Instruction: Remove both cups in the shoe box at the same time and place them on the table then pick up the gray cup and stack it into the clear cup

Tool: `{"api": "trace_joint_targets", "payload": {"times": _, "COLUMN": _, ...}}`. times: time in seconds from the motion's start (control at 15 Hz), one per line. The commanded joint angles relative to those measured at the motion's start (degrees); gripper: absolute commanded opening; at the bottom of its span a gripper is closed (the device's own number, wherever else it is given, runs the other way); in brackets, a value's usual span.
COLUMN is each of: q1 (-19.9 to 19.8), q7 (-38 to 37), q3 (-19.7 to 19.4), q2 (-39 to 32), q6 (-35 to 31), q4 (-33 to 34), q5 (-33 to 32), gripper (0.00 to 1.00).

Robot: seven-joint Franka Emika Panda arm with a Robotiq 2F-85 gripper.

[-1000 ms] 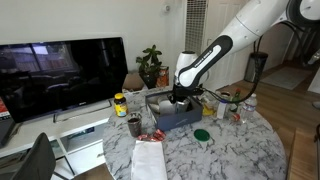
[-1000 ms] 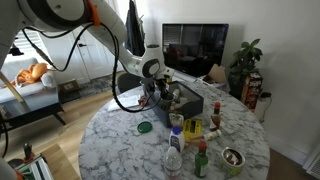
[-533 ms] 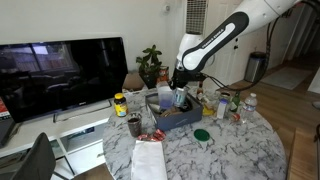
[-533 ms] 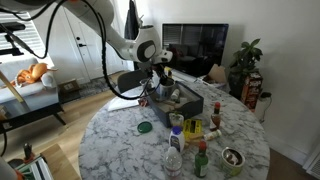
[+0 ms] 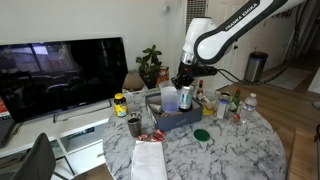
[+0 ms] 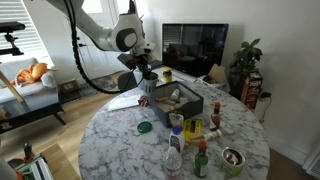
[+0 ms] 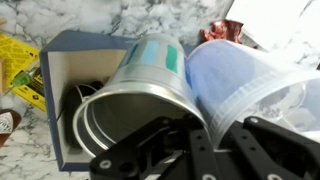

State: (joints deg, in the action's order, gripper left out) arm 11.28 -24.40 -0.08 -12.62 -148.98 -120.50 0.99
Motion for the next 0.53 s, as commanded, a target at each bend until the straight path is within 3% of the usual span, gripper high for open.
{"api": "trace_joint_targets", "payload": {"times": 0.0, "q1": 0.15, "q7": 3.05, "q3": 3.64, "q2": 3.06, "q6": 1.71, "q4": -6.25, "q5": 0.41, "gripper": 0.02}}
{"api": "trace_joint_targets", "payload": {"times": 0.33, "q1": 1.01, "q7": 2.27, "q3": 6.80, "q2": -2.06, "q6": -0.52, "q4": -8.38, "q5": 1.54, "gripper": 0.02}}
{"api": "trace_joint_targets", "payload": {"times": 0.47, "q1": -0.21, "q7": 5.70, "q3": 9.28, "q2": -4.19, "q6": 0.75, "q4": -7.76, "q5": 7.33, "gripper": 0.02}}
